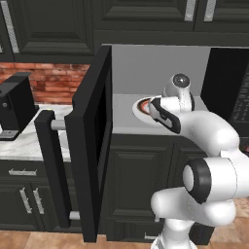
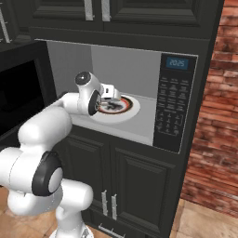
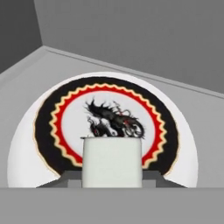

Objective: Pick the marshmallow from the counter and place it in the microwave. Then turn on the microwave.

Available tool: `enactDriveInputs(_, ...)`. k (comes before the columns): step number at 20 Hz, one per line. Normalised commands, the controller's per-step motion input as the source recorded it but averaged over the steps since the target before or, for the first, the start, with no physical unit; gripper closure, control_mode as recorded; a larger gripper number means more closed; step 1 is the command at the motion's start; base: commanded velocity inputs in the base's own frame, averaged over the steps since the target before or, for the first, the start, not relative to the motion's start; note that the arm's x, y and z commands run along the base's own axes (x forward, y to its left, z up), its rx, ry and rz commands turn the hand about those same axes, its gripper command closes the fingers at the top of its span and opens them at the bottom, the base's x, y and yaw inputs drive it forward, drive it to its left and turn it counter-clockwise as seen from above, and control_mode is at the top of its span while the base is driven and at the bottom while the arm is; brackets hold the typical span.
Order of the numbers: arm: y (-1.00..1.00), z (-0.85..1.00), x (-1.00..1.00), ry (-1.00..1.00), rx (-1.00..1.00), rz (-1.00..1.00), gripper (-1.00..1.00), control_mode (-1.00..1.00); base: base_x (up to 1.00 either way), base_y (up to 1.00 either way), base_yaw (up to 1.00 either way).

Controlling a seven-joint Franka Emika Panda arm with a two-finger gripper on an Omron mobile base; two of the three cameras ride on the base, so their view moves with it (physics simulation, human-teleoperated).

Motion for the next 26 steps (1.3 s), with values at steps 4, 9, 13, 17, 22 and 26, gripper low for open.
enactDriveInputs(4,0.00,-0.09,0.13,0.03,0.00,0.00,1.00,-1.00,0.00,0.00,0.00)
enactDriveInputs(9,0.00,-0.08,0.12,0.03,0.00,0.00,1.00,-1.00,0.00,0.00,0.00)
enactDriveInputs(13,0.00,-0.05,0.11,0.03,0.00,0.00,1.00,-1.00,0.00,0.00,0.00)
enactDriveInputs(17,-0.01,-0.04,0.10,0.03,0.00,0.00,1.00,-1.00,0.00,0.00,0.00)
enactDriveInputs(22,-0.03,-0.04,0.09,0.03,0.00,0.00,1.00,-1.00,0.00,0.00,0.00)
enactDriveInputs(26,-0.02,-0.07,0.09,0.03,0.00,0.00,1.00,-1.00,0.00,0.00,0.00)
